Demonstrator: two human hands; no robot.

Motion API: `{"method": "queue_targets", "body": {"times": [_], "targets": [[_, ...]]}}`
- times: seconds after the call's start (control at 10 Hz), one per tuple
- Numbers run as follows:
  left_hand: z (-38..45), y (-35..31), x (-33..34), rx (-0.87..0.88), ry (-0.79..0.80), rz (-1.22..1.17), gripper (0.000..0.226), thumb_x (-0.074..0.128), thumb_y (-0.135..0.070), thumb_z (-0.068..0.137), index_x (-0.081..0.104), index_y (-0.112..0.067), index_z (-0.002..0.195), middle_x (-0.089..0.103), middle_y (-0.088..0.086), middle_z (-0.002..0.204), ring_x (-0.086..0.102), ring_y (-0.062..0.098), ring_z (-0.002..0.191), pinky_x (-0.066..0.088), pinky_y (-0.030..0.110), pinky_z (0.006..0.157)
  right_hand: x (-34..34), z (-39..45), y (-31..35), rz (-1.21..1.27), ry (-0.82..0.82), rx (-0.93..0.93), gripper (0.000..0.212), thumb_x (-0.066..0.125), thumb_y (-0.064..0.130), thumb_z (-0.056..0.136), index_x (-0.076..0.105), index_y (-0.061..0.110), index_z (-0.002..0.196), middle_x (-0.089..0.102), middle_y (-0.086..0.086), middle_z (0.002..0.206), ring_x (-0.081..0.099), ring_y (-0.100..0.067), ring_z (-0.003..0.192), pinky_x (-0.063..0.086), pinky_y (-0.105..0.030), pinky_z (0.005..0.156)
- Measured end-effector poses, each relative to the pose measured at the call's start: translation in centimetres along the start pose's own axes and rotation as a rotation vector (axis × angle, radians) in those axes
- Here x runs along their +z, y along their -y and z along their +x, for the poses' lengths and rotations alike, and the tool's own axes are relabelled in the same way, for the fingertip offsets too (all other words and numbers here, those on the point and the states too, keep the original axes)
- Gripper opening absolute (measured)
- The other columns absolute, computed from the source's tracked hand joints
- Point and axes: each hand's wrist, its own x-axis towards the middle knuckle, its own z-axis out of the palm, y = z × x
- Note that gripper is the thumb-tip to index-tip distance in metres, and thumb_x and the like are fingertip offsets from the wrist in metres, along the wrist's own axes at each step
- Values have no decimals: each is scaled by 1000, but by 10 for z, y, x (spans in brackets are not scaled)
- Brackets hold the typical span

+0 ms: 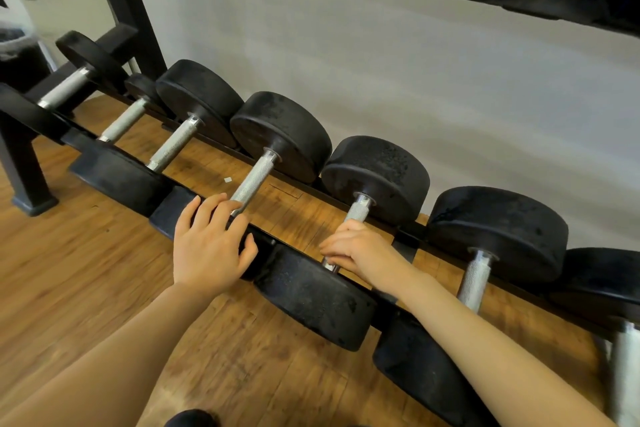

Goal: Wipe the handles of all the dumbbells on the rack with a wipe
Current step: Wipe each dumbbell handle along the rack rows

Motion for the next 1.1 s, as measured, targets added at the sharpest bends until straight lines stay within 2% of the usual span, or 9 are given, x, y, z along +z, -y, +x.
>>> {"method": "queue_targets", "body": {"times": [0.2, 0.4, 0.5, 0.6, 0.7, 0.8, 0.9, 1.0, 1.1], "targets": [[0, 1, 0, 0, 4, 4, 39, 44, -36, 90, 74, -14, 101, 67, 8, 115, 52, 32, 124, 29, 49, 111, -3, 0, -2, 63, 40, 20, 22, 68, 21, 87, 72, 20, 109, 68, 11, 108, 46, 4, 107, 39, -13, 92], [0, 1, 1, -2, -6, -4, 37, 45, -35, 90, 74, -15, 99, 68, 8, 114, 52, 31, 124, 28, 49, 111, 3, -5, 0, 25, 101, 35, 24, 64, 27, 90, 70, 26, 114, 60, 11, 112, 50, 1, 105, 45, -19, 93], [0, 1, 1, 1, -18, -6, 35, 47, -34, 89, 74, -15, 99, 68, 8, 113, 53, 31, 123, 30, 50, 110, 1, -5, 2, 38, 94, 41, 24, 64, 25, 90, 70, 25, 113, 60, 10, 113, 51, 2, 105, 42, -15, 94], [0, 1, 2, 3, -22, -6, 35, 47, -34, 89, 74, -15, 99, 68, 8, 113, 53, 32, 123, 30, 50, 110, -11, -6, -4, -8, -25, 70, 25, 65, 18, 89, 71, 18, 113, 65, 8, 115, 40, 9, 108, 30, -3, 93], [-1, 0, 1, 2, -22, -12, 36, 46, -34, 90, 74, -15, 99, 68, 8, 113, 53, 32, 123, 30, 50, 110, -11, -10, -10, -2, -97, 115, 26, 66, 15, 88, 70, 19, 113, 62, 6, 117, 40, 15, 107, 33, -4, 97], [-1, 1, 1, 3, -25, -17, 37, 45, -35, 90, 74, -15, 99, 68, 8, 114, 53, 31, 123, 30, 50, 110, 0, -13, -5, 69, -76, 65, 26, 70, 5, 84, 72, 13, 108, 59, -1, 115, 51, 7, 105, 35, -5, 98], [0, 0, 0, 6, -12, -13, 38, 43, -35, 91, 75, -15, 100, 68, 7, 114, 53, 31, 123, 29, 50, 111, -2, -12, -9, 40, -121, 117, 25, 67, 13, 87, 71, 17, 112, 62, 2, 118, 45, 11, 109, 30, -3, 98], [-1, 1, 1, 5, -13, -13, 38, 43, -35, 91, 75, -15, 99, 68, 7, 114, 53, 31, 123, 29, 49, 111, -11, -15, -19, -22, -308, 226, 26, 64, 14, 89, 69, 16, 115, 64, 6, 118, 40, 8, 110, 28, -4, 99], [-1, 1, 1, 8, -21, -14, 38, 44, -35, 91, 75, -15, 99, 68, 7, 114, 53, 31, 123, 29, 49, 111, -8, -18, -15, -46, -270, 200, 28, 62, 10, 91, 67, 14, 118, 61, 4, 121, 41, 3, 113, 32, -10, 101]]}}
